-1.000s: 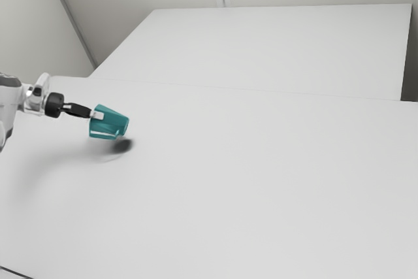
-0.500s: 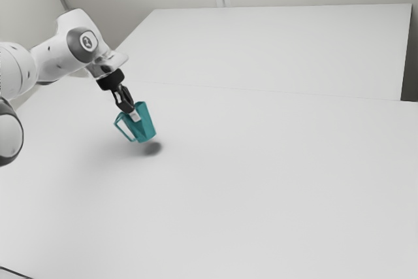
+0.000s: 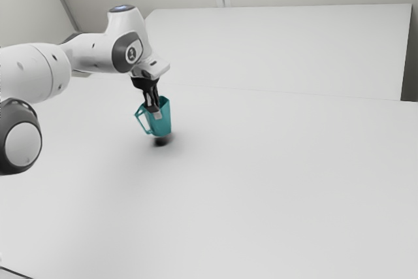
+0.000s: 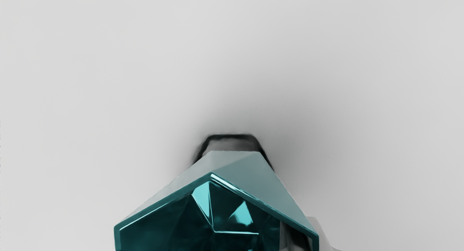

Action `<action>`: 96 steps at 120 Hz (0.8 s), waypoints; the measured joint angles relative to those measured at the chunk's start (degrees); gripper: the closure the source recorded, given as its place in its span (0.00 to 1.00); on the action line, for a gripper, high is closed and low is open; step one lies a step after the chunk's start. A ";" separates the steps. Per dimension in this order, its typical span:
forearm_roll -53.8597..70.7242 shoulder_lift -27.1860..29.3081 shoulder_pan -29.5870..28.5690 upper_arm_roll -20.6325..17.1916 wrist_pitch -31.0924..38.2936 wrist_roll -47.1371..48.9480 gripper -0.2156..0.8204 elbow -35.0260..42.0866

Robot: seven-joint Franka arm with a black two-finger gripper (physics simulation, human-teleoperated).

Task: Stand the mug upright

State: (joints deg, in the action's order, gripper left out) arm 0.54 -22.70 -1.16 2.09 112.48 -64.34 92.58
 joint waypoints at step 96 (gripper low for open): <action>0.41 -2.80 1.31 0.02 3.93 6.00 0.81 0.08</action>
State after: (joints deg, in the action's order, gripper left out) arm 0.96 -25.50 0.15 2.11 116.41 -58.34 92.66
